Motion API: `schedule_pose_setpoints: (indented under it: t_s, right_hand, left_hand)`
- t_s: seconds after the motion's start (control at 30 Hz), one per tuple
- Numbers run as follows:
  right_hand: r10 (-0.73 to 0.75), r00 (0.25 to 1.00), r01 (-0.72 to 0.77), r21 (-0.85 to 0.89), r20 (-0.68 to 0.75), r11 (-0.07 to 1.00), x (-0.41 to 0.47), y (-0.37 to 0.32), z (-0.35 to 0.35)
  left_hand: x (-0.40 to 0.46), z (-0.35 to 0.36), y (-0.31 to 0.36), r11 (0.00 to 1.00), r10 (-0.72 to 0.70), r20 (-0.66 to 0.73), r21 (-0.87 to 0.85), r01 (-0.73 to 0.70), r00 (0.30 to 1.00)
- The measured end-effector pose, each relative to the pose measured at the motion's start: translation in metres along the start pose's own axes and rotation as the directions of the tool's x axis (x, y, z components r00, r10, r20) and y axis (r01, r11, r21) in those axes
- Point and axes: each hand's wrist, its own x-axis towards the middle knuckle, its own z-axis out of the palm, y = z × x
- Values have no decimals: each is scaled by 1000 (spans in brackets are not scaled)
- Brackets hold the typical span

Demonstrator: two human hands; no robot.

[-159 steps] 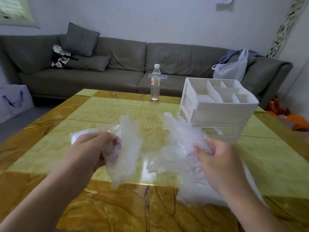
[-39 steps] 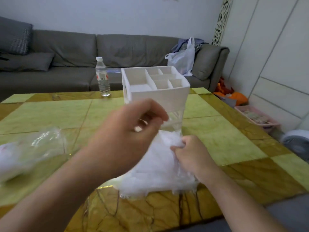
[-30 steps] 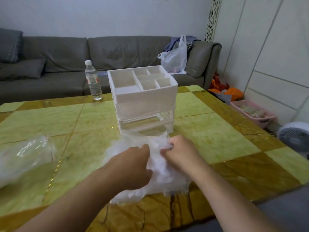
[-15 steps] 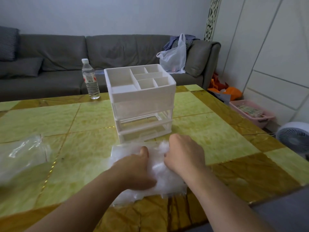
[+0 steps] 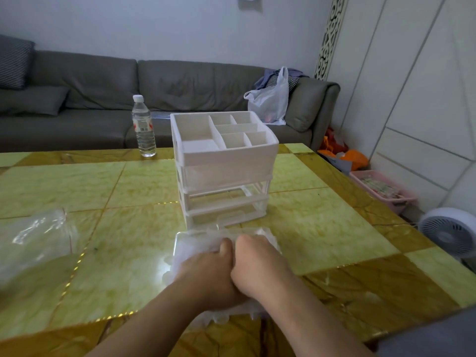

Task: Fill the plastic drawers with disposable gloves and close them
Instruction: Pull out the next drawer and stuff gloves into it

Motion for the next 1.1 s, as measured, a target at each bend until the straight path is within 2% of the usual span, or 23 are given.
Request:
schedule_pose_setpoints:
  t_s: [0.17,0.27,0.37,0.47,0.53,0.57,0.63,0.67,0.73,0.9,1.0,1.1]
  right_hand:
    - [26,993,-17,-77,119,997,9,19,13]
    - [41,979,-27,-74,200,997,10,21,17]
    - [64,967,-48,-69,247,996,15,22,20]
    - [40,965,-24,-64,259,998,17,21,21]
    - [27,968,-12,-64,249,998,18,21,24]
    - [27,970,-11,-68,240,998,19,20,25]
    - [29,969,-8,-89,245,996,21,19,26]
    - [30,966,-8,-88,257,996,21,19,27]
    - [21,965,-3,-70,261,998,21,19,26]
    - [3,966,14,-66,258,998,19,19,22]
    - [-9,971,22,-53,241,998,16,22,23]
    - [-3,979,5,-10,204,1000,16,25,21]
  left_hand:
    - [1,2,-8,990,7,-45,-142,-14,999]
    - [2,-2,-15,967,0,-19,-254,-5,1000]
    - [4,-7,-19,884,-29,24,-465,37,999]
    - [7,-6,-19,781,-98,-15,-620,68,995]
    - [3,-7,-16,821,-145,-91,-567,68,985]
    - [-2,-9,-16,882,-146,-147,-468,62,978]
    - [-15,-15,-11,985,-94,-235,-166,56,968]
    - [-20,-16,-9,997,-71,-233,-31,66,970]
    - [-25,-17,-5,990,-89,-179,92,106,980]
    - [-10,-15,4,973,-76,-21,215,79,997]
    - [1,-5,1,982,-99,9,161,96,995]
    - [5,3,-3,984,-178,17,15,178,984]
